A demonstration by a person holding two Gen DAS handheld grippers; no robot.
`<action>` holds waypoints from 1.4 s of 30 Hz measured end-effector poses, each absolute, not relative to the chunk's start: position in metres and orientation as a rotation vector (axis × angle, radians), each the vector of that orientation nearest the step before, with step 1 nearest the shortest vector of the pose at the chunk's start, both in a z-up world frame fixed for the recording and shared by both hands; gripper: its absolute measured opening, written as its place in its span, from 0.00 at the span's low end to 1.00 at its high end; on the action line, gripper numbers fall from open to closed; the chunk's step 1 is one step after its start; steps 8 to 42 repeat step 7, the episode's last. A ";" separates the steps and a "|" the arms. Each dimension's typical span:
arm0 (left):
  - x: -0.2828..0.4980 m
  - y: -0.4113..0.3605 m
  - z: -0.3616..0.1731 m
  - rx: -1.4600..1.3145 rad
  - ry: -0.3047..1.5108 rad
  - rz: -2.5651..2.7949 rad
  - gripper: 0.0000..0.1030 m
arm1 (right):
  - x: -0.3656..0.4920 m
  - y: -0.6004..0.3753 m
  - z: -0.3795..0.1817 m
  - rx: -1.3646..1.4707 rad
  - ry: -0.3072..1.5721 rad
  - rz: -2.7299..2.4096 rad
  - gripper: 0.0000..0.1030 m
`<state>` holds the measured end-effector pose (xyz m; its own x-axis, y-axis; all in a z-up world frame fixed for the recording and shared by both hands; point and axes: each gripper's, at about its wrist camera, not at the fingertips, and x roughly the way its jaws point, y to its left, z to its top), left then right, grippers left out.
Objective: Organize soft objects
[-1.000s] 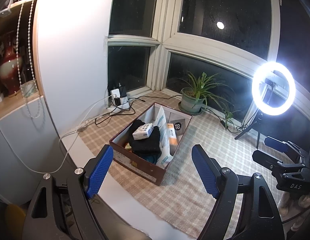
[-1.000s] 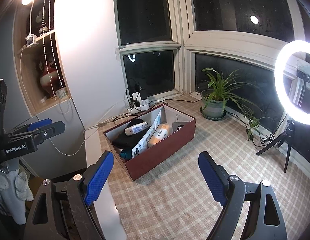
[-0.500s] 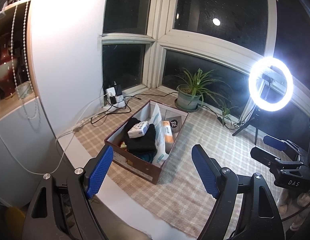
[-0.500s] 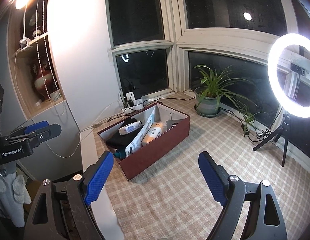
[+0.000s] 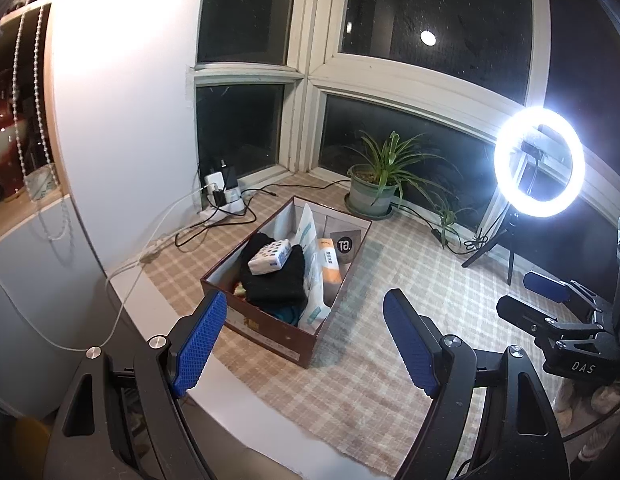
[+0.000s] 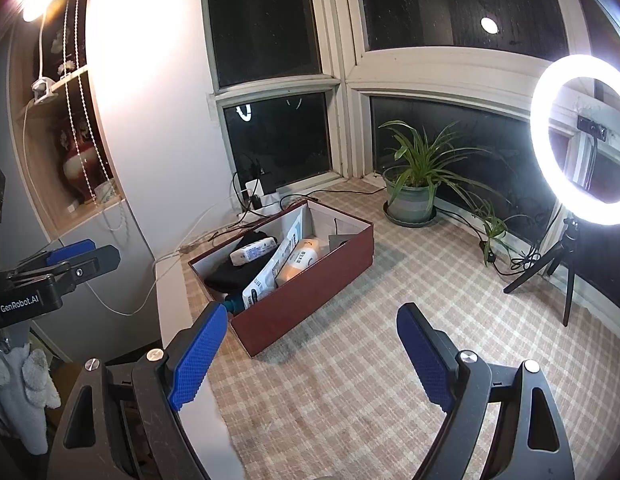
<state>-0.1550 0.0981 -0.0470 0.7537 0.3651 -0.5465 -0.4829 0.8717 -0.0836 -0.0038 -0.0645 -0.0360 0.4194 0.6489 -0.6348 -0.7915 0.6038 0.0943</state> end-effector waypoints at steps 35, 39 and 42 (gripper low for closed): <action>-0.152 0.095 -0.049 -0.212 0.546 0.456 0.78 | 0.000 -0.067 -0.039 -0.228 0.694 0.906 0.82; -0.152 0.095 -0.049 -0.212 0.546 0.456 0.78 | 0.000 -0.067 -0.039 -0.228 0.694 0.906 0.82; -0.152 0.095 -0.049 -0.212 0.546 0.456 0.78 | 0.000 -0.067 -0.039 -0.228 0.694 0.906 0.82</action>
